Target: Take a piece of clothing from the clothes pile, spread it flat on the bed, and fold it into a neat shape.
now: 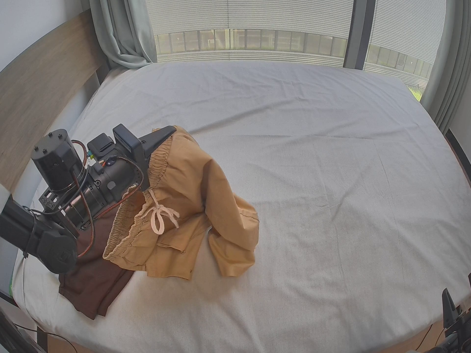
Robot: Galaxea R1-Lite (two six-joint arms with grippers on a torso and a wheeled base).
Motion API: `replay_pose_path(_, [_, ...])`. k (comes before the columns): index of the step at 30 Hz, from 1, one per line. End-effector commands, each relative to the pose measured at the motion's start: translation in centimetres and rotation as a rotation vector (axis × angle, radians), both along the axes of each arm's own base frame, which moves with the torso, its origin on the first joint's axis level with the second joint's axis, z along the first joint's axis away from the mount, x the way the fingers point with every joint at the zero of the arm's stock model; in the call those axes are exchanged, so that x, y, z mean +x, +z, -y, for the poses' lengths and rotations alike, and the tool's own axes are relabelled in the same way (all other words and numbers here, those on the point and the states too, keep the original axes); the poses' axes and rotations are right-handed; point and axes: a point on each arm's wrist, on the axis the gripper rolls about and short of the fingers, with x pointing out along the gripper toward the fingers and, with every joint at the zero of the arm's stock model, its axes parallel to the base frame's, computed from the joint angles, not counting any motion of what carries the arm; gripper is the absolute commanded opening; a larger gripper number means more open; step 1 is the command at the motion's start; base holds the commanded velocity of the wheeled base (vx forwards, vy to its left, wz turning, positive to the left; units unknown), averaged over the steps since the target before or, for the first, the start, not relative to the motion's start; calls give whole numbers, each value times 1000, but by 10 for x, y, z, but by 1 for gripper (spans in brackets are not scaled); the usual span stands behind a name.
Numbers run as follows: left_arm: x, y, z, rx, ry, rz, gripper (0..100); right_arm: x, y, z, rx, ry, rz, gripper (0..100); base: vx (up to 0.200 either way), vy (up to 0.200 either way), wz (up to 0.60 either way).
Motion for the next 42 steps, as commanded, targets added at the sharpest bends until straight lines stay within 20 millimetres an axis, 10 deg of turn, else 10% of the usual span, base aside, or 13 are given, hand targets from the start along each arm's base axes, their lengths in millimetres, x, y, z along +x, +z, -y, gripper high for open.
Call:
replay_pose_path(1, [-5,2,10,-11,-39,1,0,0,-5,0,0,0,0,100,0,0,0])
replay_pose_path(42, [-18,8,121,-168,-288,47,0,0,-5,0,-1,2,0,100,0,0,0])
